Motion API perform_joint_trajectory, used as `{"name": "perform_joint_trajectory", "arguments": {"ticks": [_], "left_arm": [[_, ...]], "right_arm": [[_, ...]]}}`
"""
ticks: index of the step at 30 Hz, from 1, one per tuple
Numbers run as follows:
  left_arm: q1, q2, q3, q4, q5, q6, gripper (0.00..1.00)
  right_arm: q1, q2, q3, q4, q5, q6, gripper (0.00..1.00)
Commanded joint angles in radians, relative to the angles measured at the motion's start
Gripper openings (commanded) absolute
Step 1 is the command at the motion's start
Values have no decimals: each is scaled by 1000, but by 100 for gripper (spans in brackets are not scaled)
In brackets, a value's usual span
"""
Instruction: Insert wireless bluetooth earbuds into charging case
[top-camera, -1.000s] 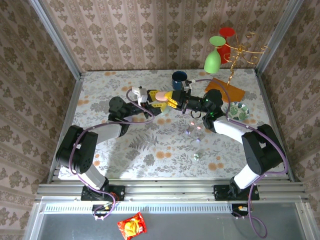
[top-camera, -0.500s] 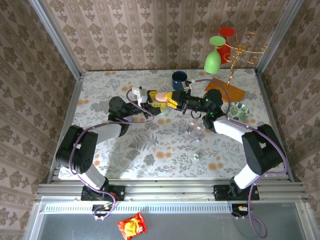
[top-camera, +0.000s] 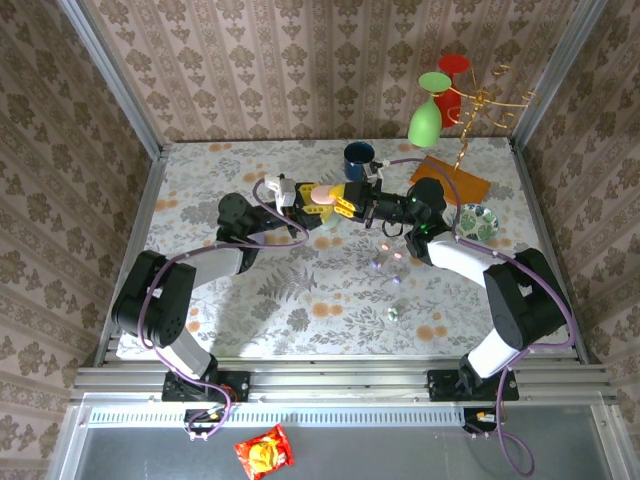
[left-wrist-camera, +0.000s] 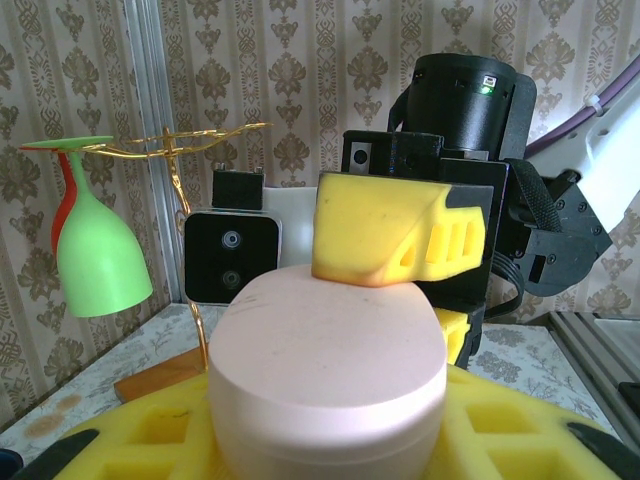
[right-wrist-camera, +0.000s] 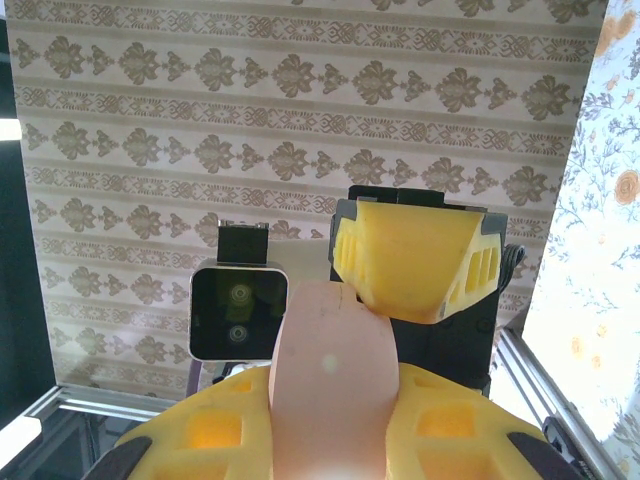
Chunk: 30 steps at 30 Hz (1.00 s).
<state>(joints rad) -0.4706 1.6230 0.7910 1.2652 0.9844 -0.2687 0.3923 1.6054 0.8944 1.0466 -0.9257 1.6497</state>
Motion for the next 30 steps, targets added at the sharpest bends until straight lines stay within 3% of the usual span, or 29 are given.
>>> {"name": "perform_joint_trajectory", "arguments": {"ticks": [1, 6, 12, 21, 25, 30], "left_arm": [[-7, -29, 8, 37, 46, 36, 34], [-9, -39, -6, 36, 54, 66, 30], [-6, -42, -20, 35, 50, 74, 31], [4, -38, -56, 35, 46, 79, 31], [4, -42, -80, 34, 48, 88, 32], [7, -64, -124, 35, 48, 92, 32]], "right_arm": [[0, 2, -16, -40, -12, -30, 13], [0, -10, -13, -90, -7, -68, 20], [-7, -26, -11, -117, 9, -105, 45], [-30, -78, -33, -171, 39, -207, 63], [-36, -134, -18, -363, 50, -416, 70], [-35, -253, 35, -755, 138, -849, 74]]}}
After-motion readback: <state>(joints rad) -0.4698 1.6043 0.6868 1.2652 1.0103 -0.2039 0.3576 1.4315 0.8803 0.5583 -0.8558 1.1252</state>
